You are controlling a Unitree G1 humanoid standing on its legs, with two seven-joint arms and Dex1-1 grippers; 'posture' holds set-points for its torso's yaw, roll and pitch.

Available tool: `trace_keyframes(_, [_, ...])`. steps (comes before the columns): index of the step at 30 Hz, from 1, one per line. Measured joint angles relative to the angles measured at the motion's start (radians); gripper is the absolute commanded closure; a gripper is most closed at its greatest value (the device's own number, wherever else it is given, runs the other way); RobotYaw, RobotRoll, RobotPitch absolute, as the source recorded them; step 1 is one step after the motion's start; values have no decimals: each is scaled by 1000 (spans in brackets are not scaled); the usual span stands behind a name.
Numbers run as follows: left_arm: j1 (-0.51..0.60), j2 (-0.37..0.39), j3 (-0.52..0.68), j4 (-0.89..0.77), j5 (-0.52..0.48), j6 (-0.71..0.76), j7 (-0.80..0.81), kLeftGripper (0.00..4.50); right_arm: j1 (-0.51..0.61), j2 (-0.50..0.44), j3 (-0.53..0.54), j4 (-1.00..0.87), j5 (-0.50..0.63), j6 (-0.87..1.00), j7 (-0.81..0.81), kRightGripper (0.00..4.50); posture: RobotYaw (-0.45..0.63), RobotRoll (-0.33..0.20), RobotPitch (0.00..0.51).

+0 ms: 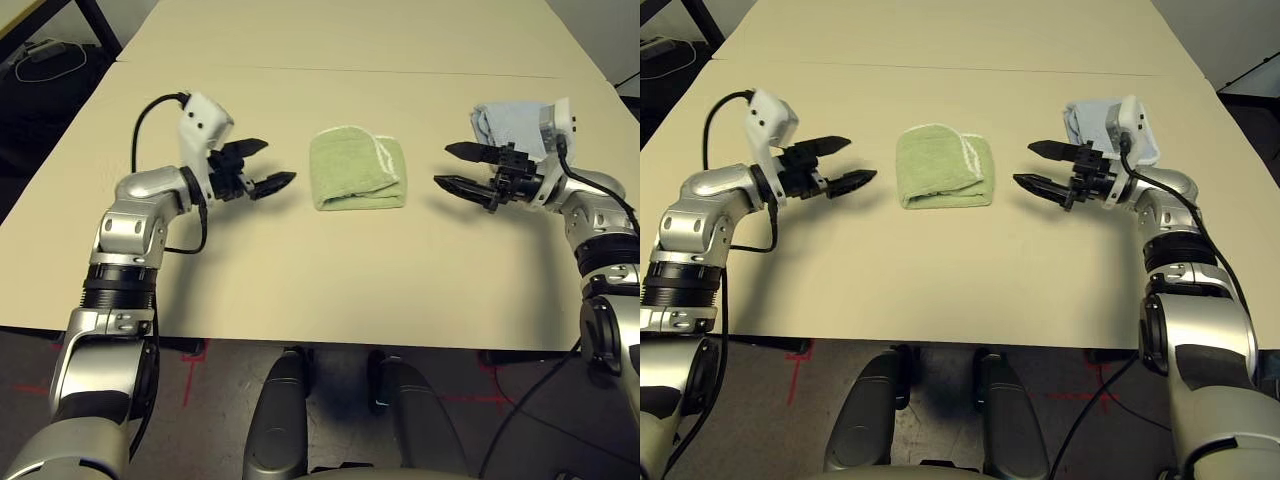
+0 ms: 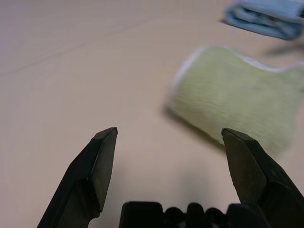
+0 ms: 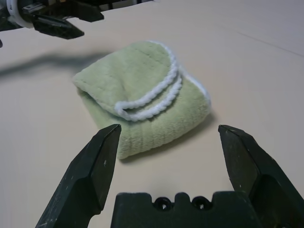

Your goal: Fold the towel and set it aside.

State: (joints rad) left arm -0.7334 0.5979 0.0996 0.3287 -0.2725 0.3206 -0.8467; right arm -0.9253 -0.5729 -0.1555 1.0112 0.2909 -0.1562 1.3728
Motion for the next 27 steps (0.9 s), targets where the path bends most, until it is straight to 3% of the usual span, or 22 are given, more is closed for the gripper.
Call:
trace_keyframes(1, [0, -4, 8, 2, -1, -4, 9, 39, 0, 2, -3, 0, 0, -4, -2, 0, 162, 0, 192])
trace_keyframes(4, [8, -9, 9, 1, -1, -14, 13, 0, 0, 9, -5, 0, -2, -17, -3, 624, 163, 0, 193])
trace_keyframes(14, [42, -10, 9, 1, -1, -14, 13, 0, -20, 15, -3, 0, -16, -40, 25, 4349, 164, 0, 192])
trace_keyframes(21, [45, -7, 10, 0, -2, -13, 12, 0, -84, 80, -3, 8, -15, -32, 27, 4471, 195, 0, 195])
trace_keyframes(24, [45, -7, 10, 0, -2, -7, 13, 601, -88, 96, -2, 17, -16, -32, 27, 4500, 198, 0, 195])
trace_keyframes(27, [45, -6, 12, -1, -9, 7, 7, 1708, -89, 105, -2, 22, -18, -32, 27, 4500, 203, 0, 194])
